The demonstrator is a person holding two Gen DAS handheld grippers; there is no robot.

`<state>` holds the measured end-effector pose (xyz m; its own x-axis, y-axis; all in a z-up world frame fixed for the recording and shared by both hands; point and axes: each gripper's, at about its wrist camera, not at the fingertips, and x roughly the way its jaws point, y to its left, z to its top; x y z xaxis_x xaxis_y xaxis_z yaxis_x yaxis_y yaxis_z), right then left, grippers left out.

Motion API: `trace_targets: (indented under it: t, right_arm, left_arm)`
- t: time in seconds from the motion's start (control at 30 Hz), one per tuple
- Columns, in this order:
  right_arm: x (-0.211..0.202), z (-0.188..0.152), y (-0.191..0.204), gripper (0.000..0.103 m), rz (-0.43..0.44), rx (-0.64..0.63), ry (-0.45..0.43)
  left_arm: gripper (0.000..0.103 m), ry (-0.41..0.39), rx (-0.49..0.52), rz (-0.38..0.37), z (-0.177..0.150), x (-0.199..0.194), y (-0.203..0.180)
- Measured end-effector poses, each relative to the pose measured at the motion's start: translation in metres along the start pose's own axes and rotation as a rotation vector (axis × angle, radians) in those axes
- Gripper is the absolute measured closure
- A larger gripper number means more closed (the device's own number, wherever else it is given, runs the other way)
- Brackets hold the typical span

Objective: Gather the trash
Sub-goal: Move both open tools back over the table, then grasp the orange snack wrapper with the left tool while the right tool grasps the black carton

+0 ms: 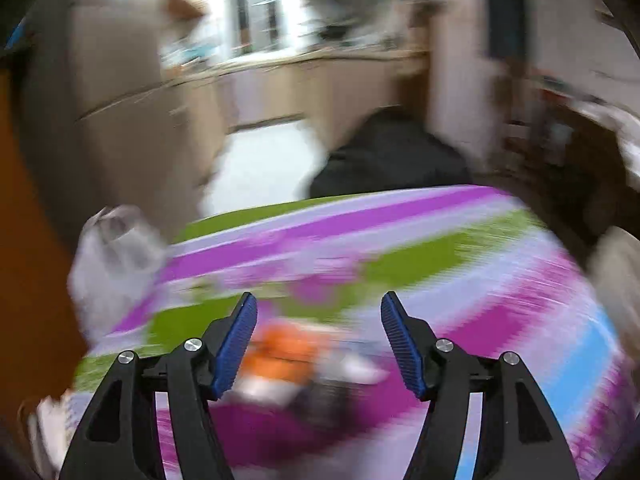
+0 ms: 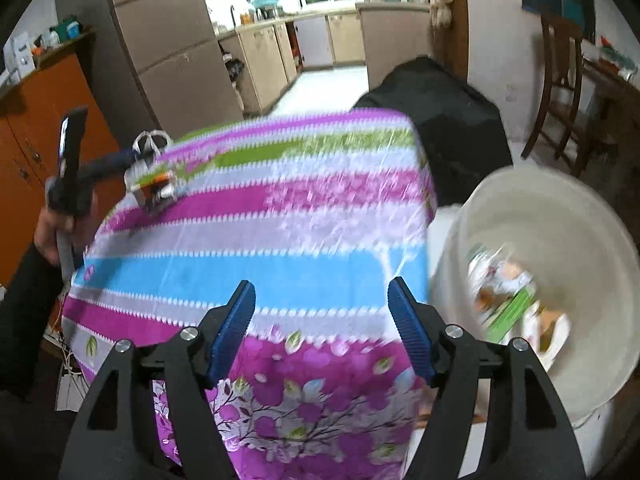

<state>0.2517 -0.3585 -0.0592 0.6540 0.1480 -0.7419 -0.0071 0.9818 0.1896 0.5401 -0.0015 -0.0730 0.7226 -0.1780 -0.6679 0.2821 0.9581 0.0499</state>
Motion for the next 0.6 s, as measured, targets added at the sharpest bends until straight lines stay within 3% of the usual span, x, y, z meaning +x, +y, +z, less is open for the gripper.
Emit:
trace_targets:
  t: [0.07, 0.17, 0.2, 0.33, 0.5, 0.6]
  right_arm:
    - [0.015, -0.007, 0.007, 0.037, 0.036, 0.036, 0.042]
    - [0.030, -0.013, 0.021, 0.037, 0.057, 0.045, 0.073]
    - [0.034, -0.014, 0.025, 0.037, 0.068, 0.050, 0.078]
    - [0.041, -0.021, 0.037, 0.037, 0.091, 0.062, 0.088]
    - [0.050, -0.025, 0.040, 0.037, 0.067, 0.079, 0.082]
    - [0.046, -0.032, 0.037, 0.037, 0.070, 0.090, 0.054]
  left_arm:
    - [0.038, 0.108, -0.123, -0.030, 0.001, 0.037, 0.051]
    - [0.039, 0.240, -0.220, -0.085, -0.016, 0.078, 0.083]
    - [0.039, 0.221, -0.227, -0.091, -0.021, 0.078, 0.081]
    - [0.041, 0.196, -0.116, -0.201, -0.039, 0.059, 0.038]
    - [0.040, 0.177, 0.019, -0.340, -0.078, 0.011, -0.045]
    - [0.040, 0.170, 0.029, -0.420, -0.096, -0.016, -0.074]
